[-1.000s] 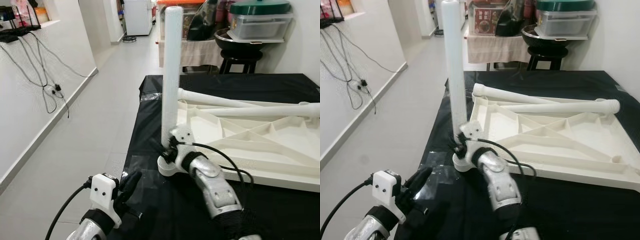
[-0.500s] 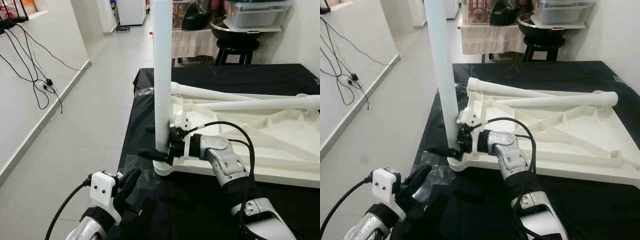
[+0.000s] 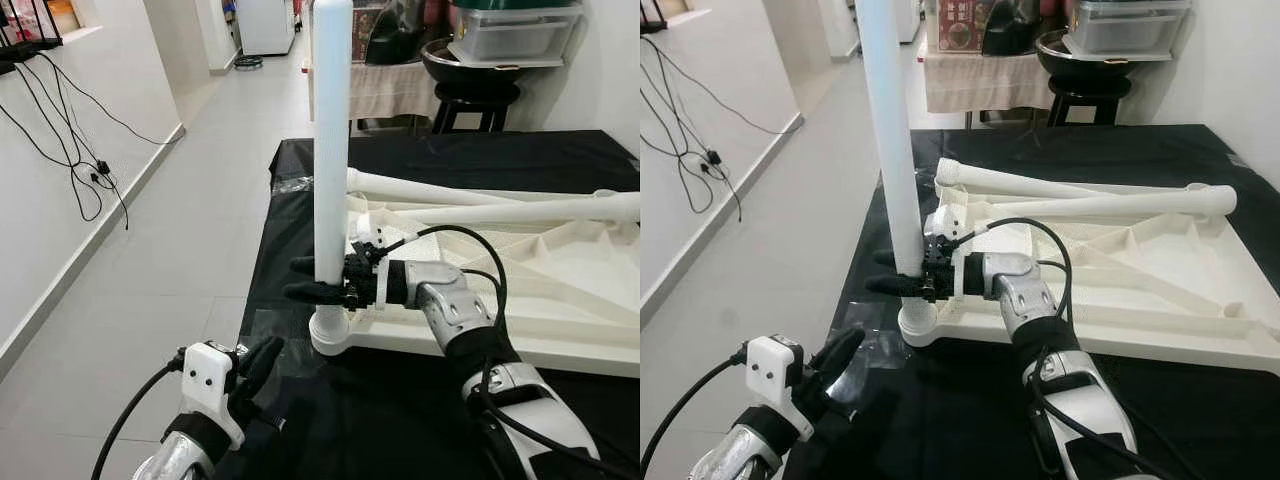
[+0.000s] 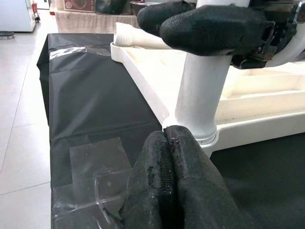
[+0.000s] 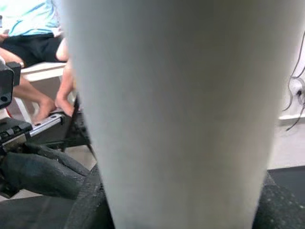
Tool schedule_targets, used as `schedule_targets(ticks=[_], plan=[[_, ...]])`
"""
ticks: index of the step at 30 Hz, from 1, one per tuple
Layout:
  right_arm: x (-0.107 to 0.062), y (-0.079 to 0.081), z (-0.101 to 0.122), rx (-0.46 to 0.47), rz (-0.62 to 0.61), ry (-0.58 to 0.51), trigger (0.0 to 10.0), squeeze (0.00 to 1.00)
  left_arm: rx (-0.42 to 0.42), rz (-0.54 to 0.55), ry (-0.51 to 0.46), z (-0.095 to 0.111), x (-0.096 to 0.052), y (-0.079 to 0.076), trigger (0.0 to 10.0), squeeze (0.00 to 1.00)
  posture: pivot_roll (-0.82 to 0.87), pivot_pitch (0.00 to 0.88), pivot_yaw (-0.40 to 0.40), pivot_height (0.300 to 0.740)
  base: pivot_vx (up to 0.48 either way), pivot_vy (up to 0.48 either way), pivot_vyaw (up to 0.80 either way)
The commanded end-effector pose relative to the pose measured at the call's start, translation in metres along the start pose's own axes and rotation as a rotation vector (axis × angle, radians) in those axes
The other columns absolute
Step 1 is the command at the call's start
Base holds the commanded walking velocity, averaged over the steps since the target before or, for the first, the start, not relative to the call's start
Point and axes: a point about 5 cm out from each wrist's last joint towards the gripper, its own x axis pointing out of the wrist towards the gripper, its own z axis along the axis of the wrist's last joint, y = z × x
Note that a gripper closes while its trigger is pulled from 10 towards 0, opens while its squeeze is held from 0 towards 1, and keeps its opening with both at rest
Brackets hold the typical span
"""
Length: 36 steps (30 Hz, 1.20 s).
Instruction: Building children table
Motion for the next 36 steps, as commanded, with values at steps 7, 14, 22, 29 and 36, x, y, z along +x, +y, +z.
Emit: schedule_targets(ticks=[7,14,22,29,36], plan=[[0.005,0.026,-0.049,0.18,-0.749,0.065,0.0,0.0,0.001,0.013,0.01,-0.001,-0.004,0.0,10.0,0.0,0.02,0.075,0.007,0.74,0.0,0.0,0.0],[0.018,0.042,-0.055,0.091,-0.749,0.093,0.0,0.0,0.002,0.013,0.011,-0.001,-0.004,0.001,10.0,0.0,0.02,0.069,0.006,0.74,0.0,0.0,0.0],[0.017,0.039,-0.053,0.074,-0.746,0.102,10.0,0.0,0.005,0.019,0.01,-0.001,-0.003,0.0,10.0,0.0,0.01,0.066,0.011,0.74,0.0,0.0,0.0],[0.027,0.032,-0.005,0.094,-0.301,-0.104,10.0,1.0,0.001,0.014,0.011,-0.003,-0.001,0.0,10.0,0.0,0.02,0.047,0.015,0.74,0.0,0.0,0.0],[0.022,0.02,0.004,-0.009,-0.006,-0.015,10.0,0.0,0.0,0.013,0.012,-0.004,0.0,0.0,10.0,0.0,0.02,0.036,0.016,0.74,0.0,0.0,0.0]])
